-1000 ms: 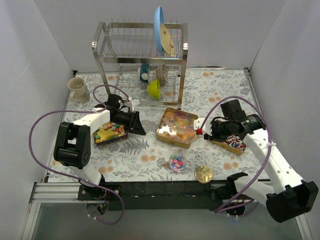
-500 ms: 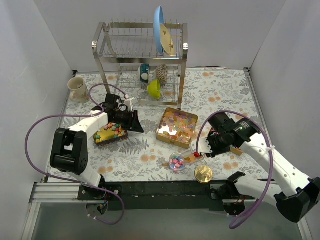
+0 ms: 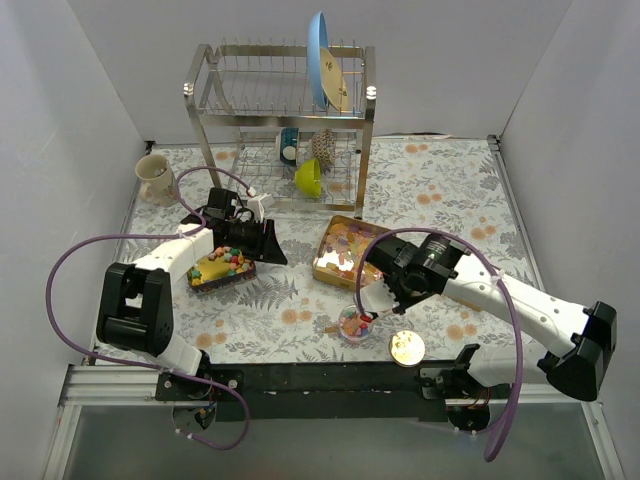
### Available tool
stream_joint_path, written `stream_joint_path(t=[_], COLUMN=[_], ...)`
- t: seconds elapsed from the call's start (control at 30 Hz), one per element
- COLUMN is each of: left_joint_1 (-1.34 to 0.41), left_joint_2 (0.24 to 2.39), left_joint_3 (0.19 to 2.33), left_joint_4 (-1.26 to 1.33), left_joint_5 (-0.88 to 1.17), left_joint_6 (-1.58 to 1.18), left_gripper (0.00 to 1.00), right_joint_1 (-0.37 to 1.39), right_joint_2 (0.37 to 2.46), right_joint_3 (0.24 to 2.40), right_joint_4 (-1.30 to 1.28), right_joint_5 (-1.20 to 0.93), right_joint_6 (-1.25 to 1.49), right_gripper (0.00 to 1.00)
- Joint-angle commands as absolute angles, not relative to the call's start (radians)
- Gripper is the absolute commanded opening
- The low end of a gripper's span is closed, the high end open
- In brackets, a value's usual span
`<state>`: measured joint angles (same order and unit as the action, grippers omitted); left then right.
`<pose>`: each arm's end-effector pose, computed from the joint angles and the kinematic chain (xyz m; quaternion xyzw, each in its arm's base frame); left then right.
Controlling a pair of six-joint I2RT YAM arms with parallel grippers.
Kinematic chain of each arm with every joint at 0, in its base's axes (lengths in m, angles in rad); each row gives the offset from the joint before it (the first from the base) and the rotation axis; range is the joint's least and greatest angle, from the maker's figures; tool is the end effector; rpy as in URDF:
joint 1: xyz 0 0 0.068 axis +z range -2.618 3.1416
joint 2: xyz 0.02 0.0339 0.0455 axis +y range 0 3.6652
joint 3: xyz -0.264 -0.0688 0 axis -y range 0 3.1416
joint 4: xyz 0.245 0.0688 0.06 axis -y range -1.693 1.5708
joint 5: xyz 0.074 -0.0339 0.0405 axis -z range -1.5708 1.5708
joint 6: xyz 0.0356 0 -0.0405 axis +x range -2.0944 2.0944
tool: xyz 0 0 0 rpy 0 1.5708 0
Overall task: Pack the candies
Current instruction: Place the fake candies in the packing bottle, then move the storage box to the center of the board.
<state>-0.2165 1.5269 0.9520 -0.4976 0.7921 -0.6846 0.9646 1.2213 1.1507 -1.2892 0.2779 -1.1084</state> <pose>0.2817 -0.0879 0.2074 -0.1148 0.8918 -0.4356 0.0420 0.1225 0.1595 0.2983 -0.8402 0.5141 -0.1449 0.0941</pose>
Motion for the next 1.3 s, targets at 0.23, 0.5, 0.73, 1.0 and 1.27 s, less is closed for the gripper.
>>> stream_joint_path(t=[0.23, 0.5, 0.73, 1.0, 1.27], left_joint_1=[-0.224, -0.380, -0.411, -0.480, -0.497], left_joint_2=[1.545, 1.618, 1.779, 1.897, 1.837], left_joint_3=[1.038, 1.110, 1.247, 1.321, 1.289], left_joint_4=[-0.483, -0.439, -0.422, -0.428, -0.468], left_joint_5=[0.822, 0.565, 0.529, 0.517, 0.336], left_joint_6=[-0.706, -0.790, -0.862, -0.870, -0.899], left_gripper=[0.33, 0.34, 0.34, 0.35, 0.35], right_joint_1=[1.052, 1.036, 0.759, 0.614, 0.577], right_joint_2=[1.259, 1.118, 0.968, 0.919, 0.922], right_joint_3=[1.275, 1.298, 1.192, 1.120, 1.080], right_joint_4=[-1.310, -1.281, -1.273, -1.244, -1.203], right_joint_5=[0.554, 0.381, 0.305, 0.272, 0.261], right_joint_6=[-1.095, -0.823, -0.778, -0.770, -0.785], right_gripper=[0.01, 0.01, 0.01, 0.01, 0.01])
